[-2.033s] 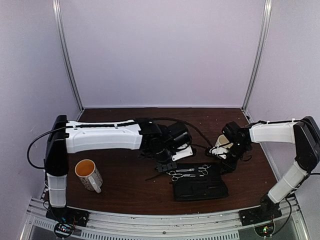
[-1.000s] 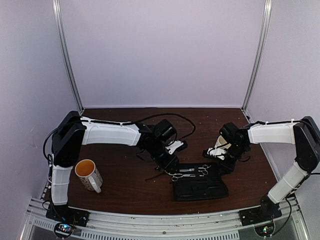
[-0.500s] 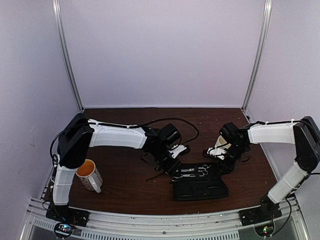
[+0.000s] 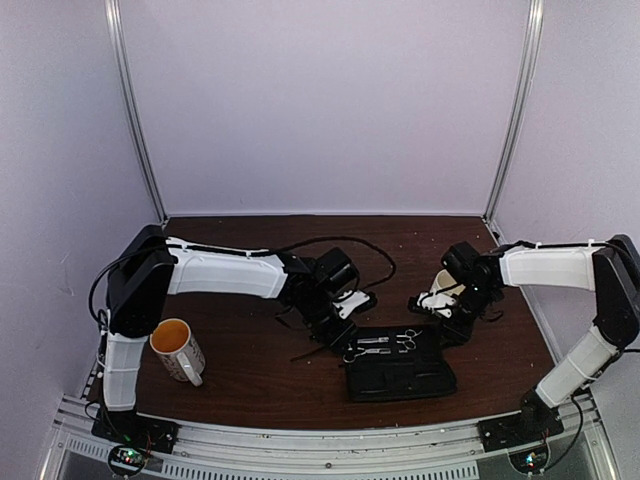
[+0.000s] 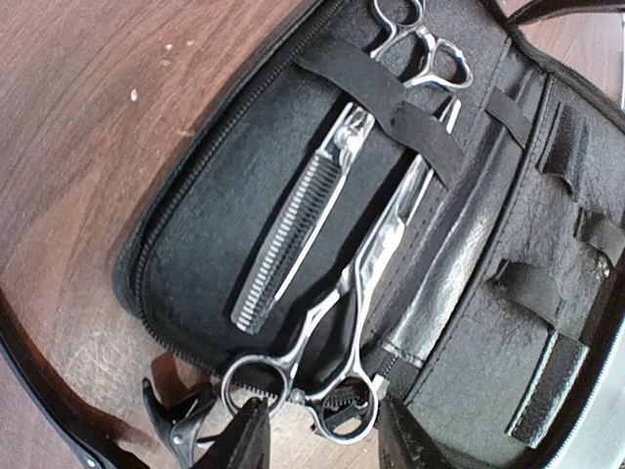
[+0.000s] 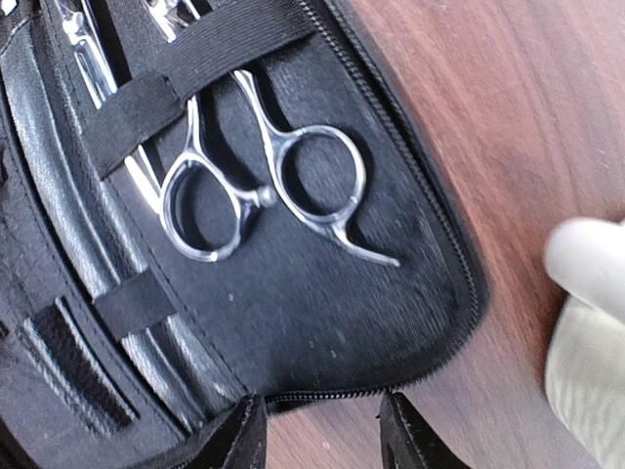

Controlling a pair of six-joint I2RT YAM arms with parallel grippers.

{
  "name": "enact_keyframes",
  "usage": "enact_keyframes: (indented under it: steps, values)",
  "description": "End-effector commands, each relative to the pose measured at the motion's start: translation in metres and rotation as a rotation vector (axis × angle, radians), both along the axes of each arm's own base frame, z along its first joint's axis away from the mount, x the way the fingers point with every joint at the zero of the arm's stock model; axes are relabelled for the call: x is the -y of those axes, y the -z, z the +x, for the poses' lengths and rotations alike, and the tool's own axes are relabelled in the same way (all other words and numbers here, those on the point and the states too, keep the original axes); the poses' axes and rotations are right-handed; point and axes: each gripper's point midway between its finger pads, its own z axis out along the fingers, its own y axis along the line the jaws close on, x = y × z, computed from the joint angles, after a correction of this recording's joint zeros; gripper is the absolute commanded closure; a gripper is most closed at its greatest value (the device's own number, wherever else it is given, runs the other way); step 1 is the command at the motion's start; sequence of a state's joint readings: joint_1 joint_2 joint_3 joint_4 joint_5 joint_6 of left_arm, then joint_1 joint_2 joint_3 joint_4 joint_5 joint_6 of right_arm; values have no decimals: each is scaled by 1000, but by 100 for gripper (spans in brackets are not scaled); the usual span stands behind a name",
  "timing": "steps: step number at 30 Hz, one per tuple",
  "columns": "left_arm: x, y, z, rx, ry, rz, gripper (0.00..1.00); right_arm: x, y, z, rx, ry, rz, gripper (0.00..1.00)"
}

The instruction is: Sort the hair-cutting tools

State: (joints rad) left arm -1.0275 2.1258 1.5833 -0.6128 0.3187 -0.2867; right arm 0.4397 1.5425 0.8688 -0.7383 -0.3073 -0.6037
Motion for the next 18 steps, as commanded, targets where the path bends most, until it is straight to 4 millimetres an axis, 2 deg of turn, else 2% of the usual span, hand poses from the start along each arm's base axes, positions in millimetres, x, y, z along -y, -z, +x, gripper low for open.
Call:
enact_keyframes:
  steps: [1, 3, 8, 11, 18]
  values:
    - [10, 2, 2, -4, 27, -14, 59, 18, -23, 14, 63, 40, -18, 58]
    - [12, 6, 1, -14, 32, -15, 58, 23, -23, 13, 59, 50, -15, 58]
    - [18, 11, -2, -45, 56, -23, 58, 31, -7, 10, 47, 44, -69, 57]
    - [20, 13, -4, -57, 69, -25, 58, 26, -3, 6, 12, 27, -75, 58]
    - [31, -1, 4, -24, 74, -66, 59, 18, 7, -6, -85, -4, -103, 62]
